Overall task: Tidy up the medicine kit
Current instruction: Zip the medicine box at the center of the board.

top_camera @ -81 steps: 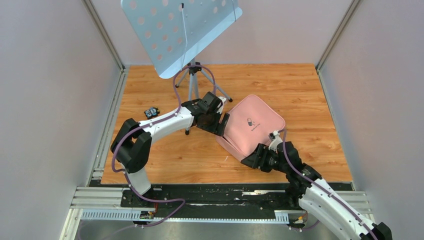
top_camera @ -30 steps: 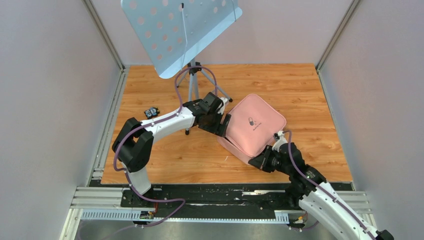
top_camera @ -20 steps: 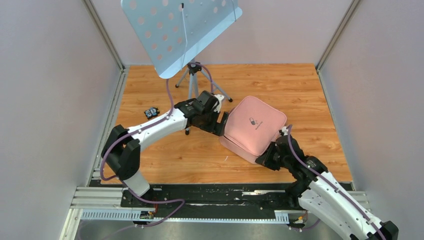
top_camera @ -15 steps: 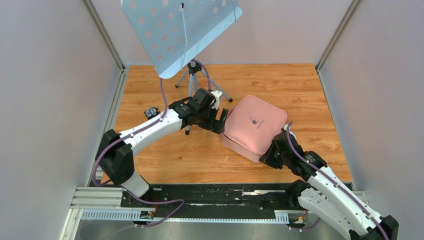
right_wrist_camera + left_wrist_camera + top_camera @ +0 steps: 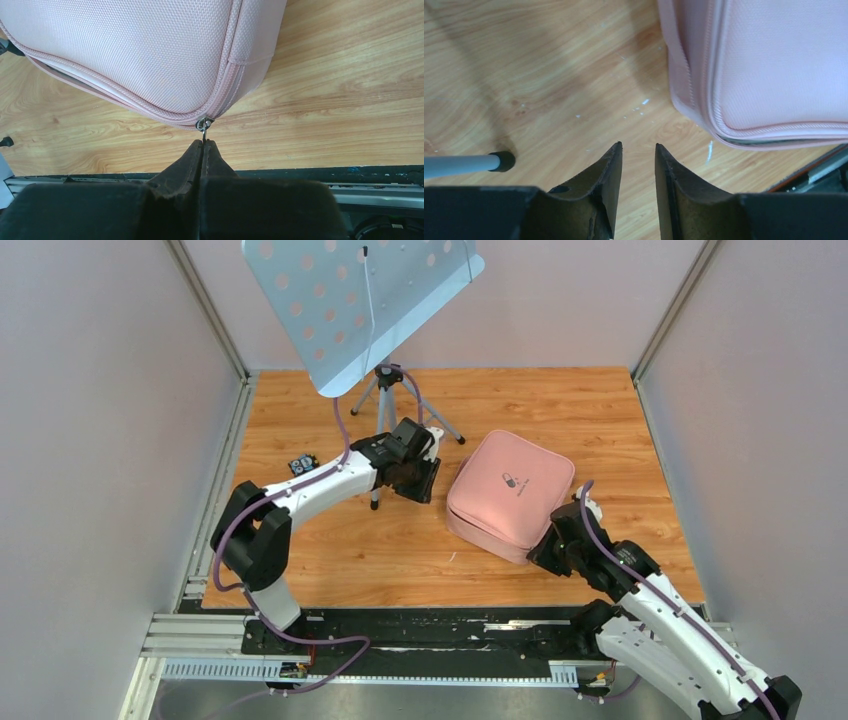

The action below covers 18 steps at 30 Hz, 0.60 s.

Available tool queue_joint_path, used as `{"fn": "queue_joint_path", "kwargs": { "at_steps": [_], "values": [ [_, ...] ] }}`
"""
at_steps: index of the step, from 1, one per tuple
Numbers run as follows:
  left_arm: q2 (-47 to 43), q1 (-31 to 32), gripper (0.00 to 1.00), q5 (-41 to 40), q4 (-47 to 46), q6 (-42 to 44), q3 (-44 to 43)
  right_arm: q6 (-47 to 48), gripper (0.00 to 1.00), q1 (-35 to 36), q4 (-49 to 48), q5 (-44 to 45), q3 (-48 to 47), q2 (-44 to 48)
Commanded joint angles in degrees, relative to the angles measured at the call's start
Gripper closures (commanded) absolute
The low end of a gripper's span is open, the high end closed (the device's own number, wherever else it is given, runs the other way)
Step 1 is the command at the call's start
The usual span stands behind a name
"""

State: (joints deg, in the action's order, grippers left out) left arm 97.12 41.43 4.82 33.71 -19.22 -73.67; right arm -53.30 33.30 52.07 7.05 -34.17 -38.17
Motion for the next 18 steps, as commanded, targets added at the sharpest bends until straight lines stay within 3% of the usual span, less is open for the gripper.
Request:
{"fn": "queue_joint_path", "kwargs": {
  "at_steps": [1,4,18],
  "values": [
    [2.2,-1.1,0.63,-1.6,-0.8,1.0,-1.6,-0.9,1.00,0.0,-2.0,2.2,-2.3,0.3],
    [4.3,-1.1,0.68,-2.0,-3.2,0.3,-1.3,-0.6,1.00,0.1,-2.4,2.1,-2.4,-0.3],
    [13.6,0.2,0.69,5.9,-8.6,-1.4,-6.2,1.5,1.00,0.1,-3.5,-0.1,-3.1,-2.0]
  ]
}}
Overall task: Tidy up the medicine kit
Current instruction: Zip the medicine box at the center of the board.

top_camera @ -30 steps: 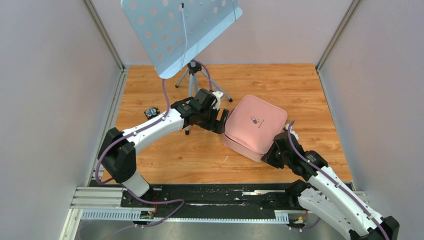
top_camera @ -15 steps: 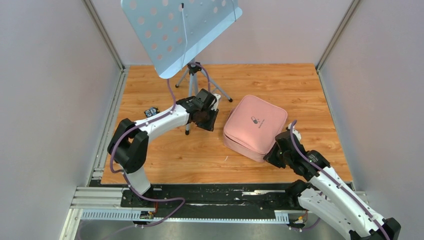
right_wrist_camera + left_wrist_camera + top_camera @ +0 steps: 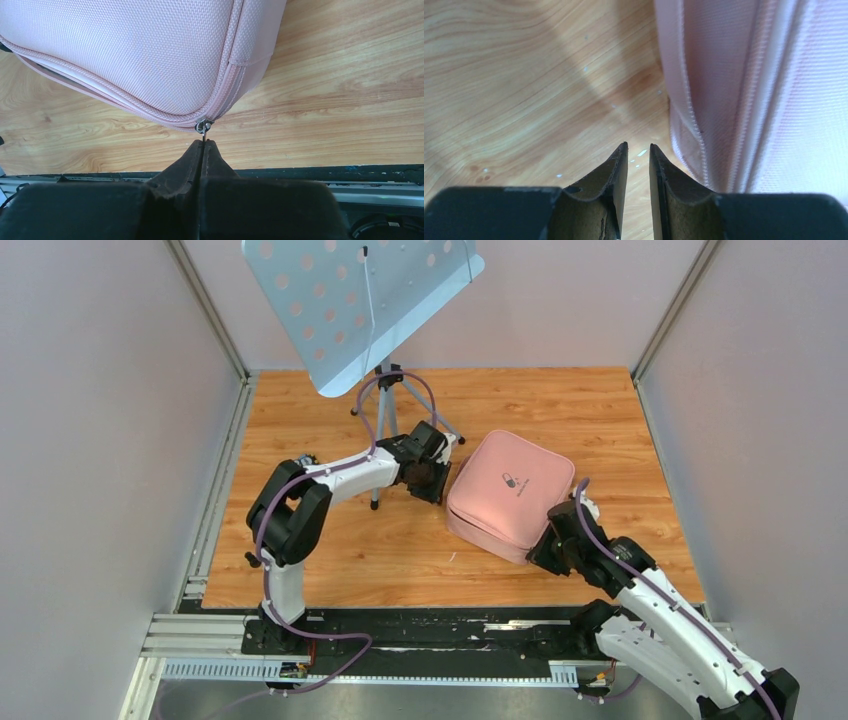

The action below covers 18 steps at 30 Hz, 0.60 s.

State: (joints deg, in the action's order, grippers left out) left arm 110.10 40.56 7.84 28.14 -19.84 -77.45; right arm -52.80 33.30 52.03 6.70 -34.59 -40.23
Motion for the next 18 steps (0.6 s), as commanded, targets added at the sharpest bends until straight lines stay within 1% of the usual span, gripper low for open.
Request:
{"fn": "queue_joint_path", "kwargs": {
  "at_steps": [1,6,11,18],
  "values": [
    [0.7,2.0,0.69,2.7,-3.1,-0.6,-2.6,1.2,1.00,0.1,-3.5,0.3,-2.8,0.0],
    [1.9,5.4,0.69,3.0,-3.8,-0.9,-3.6,2.4,1.00,0.1,-6.2,-1.9,-3.1,-0.7],
    [3.1,8.7,0.69,3.5,-4.7,-2.0,-4.2,2.5,1.00,1.4,-10.8,-5.1,-2.9,-3.8],
    [2.8,11.2,0.70,5.5,-6.8,-4.6,-3.3,2.0,1.00,4.9,-15.5,-4.3,-4.4,-9.5]
  ]
}}
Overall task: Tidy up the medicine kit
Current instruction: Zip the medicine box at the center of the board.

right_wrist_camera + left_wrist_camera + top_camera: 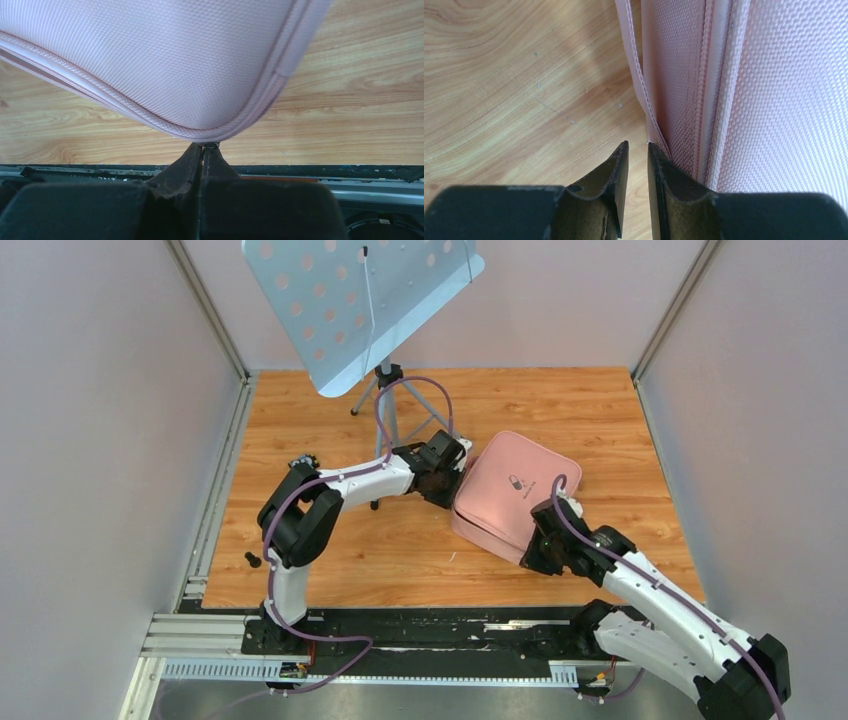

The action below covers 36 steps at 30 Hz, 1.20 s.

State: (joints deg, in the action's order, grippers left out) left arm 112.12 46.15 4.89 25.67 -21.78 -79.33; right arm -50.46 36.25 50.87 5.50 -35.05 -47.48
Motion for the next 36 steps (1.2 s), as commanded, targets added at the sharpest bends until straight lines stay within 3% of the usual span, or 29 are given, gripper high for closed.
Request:
{"fn": "queue_joint_path", "kwargs": {
  "at_steps": [1,13,25,36],
  "values": [
    [0.7,5.7,0.70,8.5,-4.4,-2.7,-1.3,-0.3,1.00,2.4,-14.8,-3.0,-4.5,-3.0],
    [-0.1,6.2,0.71,8.8,-4.7,-3.7,-0.6,1.2,1.00,4.4,-17.6,-1.9,-7.6,-6.6],
    [-1.2,8.6,0.71,10.2,-6.3,-5.6,0.6,1.9,1.00,5.0,-28.3,-8.2,-9.1,-15.1],
    [-8.7,8.8,0.70,5.5,-7.0,-5.9,8.3,1.6,1.00,5.1,-27.3,-6.6,-4.9,-10.3]
  ]
}}
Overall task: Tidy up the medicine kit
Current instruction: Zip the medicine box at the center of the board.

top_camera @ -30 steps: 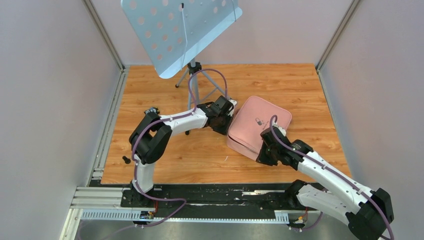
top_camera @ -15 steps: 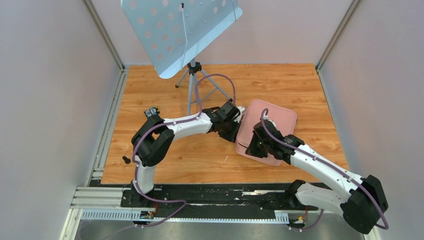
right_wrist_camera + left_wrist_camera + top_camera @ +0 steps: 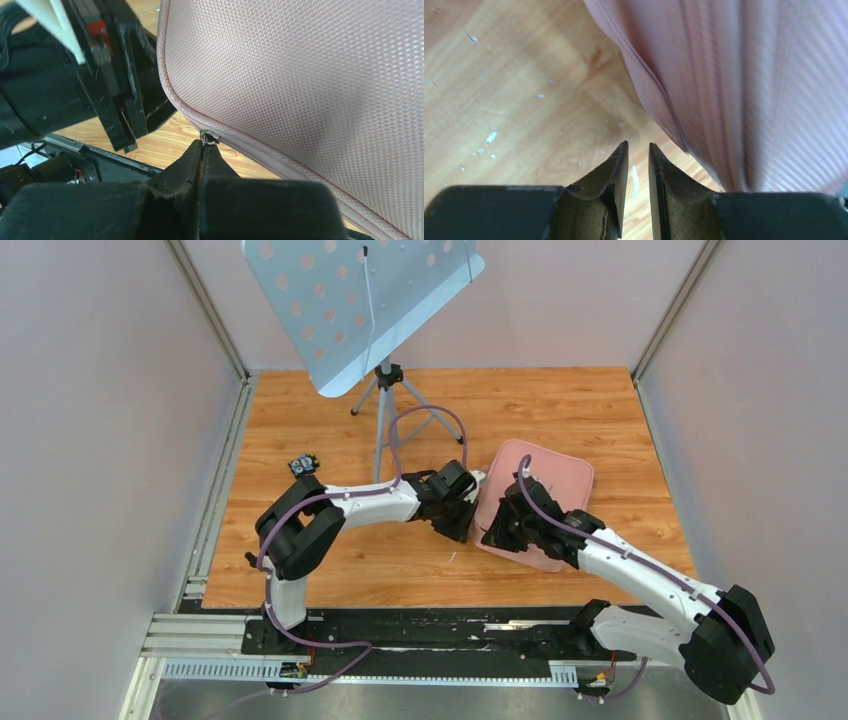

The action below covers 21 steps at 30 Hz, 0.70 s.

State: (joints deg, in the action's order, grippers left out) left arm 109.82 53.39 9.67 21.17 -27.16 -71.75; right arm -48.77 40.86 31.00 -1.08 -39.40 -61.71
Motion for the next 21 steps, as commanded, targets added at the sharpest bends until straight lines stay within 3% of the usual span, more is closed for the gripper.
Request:
{"fn": "queue_joint_path", "kwargs": {
  "at_steps": [1,9,17,21],
  "values": [
    [-6.7,1.5,0.70,0.5,-2.0,-0.3,1.0,0.1,1.00,0.4,-7.4,0.1,-0.6,4.2],
    [-6.8,0.5,0.69,-4.8,1.5,2.5,-0.1,0.4,1.00,0.4,-5.7,0.9,-1.2,4.1],
    [-4.7,-4.7,0.68,-4.3,0.9,4.0,-0.5,1.3,1.00,0.4,-5.2,3.3,-1.4,3.3],
    [0.2,-5.2,0.69,-2.4,1.6,5.0,-5.2,1.7,1.00,0.4,-5.2,2.8,-2.4,2.2]
  ]
}}
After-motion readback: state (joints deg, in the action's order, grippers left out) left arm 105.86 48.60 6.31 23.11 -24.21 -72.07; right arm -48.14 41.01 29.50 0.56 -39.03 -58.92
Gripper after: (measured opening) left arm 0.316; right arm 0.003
